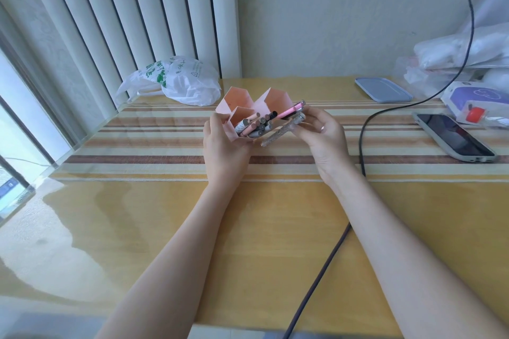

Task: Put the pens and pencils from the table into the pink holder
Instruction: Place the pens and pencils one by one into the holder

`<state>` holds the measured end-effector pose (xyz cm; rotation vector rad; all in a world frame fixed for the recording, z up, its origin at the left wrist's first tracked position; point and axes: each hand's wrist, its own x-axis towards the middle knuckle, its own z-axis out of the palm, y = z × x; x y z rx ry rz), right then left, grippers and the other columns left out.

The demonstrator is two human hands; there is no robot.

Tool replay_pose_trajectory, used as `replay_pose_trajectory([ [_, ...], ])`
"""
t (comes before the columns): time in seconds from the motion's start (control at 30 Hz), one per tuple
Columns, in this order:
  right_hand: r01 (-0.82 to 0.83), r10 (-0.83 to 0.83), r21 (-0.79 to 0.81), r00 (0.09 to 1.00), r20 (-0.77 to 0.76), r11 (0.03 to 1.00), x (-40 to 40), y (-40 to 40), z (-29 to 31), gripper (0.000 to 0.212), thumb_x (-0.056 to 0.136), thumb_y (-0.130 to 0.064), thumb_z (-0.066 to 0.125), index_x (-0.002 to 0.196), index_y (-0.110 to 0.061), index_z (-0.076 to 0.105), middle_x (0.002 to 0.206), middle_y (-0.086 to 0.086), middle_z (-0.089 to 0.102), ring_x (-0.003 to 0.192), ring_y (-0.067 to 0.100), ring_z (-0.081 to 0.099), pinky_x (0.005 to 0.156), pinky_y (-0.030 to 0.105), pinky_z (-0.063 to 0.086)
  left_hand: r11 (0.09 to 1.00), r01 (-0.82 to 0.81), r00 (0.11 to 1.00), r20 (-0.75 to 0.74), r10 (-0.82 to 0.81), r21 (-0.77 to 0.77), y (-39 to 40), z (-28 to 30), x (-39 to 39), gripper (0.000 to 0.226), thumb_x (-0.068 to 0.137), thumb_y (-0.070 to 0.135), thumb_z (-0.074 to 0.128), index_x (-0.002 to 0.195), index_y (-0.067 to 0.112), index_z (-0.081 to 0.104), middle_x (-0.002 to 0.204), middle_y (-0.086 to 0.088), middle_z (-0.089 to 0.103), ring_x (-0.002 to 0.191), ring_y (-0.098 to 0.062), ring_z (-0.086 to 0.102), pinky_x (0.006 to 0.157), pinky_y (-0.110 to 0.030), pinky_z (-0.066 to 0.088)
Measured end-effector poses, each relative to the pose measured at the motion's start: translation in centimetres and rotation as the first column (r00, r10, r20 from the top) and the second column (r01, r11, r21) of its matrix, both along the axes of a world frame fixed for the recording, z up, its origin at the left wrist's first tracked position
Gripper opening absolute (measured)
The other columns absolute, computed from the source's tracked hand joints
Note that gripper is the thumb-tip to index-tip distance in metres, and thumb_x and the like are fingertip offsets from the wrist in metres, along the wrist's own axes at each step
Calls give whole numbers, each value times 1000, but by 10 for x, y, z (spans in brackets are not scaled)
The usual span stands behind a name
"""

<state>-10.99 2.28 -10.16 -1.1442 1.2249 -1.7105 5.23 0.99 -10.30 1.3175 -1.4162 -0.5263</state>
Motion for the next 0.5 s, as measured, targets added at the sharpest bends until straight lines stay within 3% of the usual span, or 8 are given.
replay_pose_trajectory([
  [0.27, -60, 58, -49, 998, -34, 997, 7, 9, 5, 33, 79, 3, 72, 96, -20, 57, 97, -1, 67, 84, 6, 61, 77, 15, 49, 1000, -17, 1000, -24, 18, 19, -3, -2, 1, 42, 72, 6, 62, 110, 16, 46, 113, 2, 49, 83, -4, 35, 66, -22, 28],
  [0.4, 161, -195, -224, 971, -138, 961, 13, 16, 16, 27, 85, 2, 64, 100, -18, 56, 101, -5, 61, 84, -1, 60, 75, 12, 48, 1000, -9, 1000, 1, 9, 5, -3, -3, 1, 41, 73, 9, 64, 109, 16, 46, 111, 0, 50, 86, -9, 38, 70, -25, 32],
  [0.5, 273, -342, -420, 935, -98, 866, 20, 28, 27, 38, 87, 4, 58, 106, -27, 47, 107, 0, 57, 90, 11, 62, 76, 18, 52, 1000, -12, 1000, 9, 12, 1, -4, -4, 1, 43, 72, 11, 67, 110, 17, 46, 112, -1, 50, 88, -11, 39, 72, -26, 33],
])
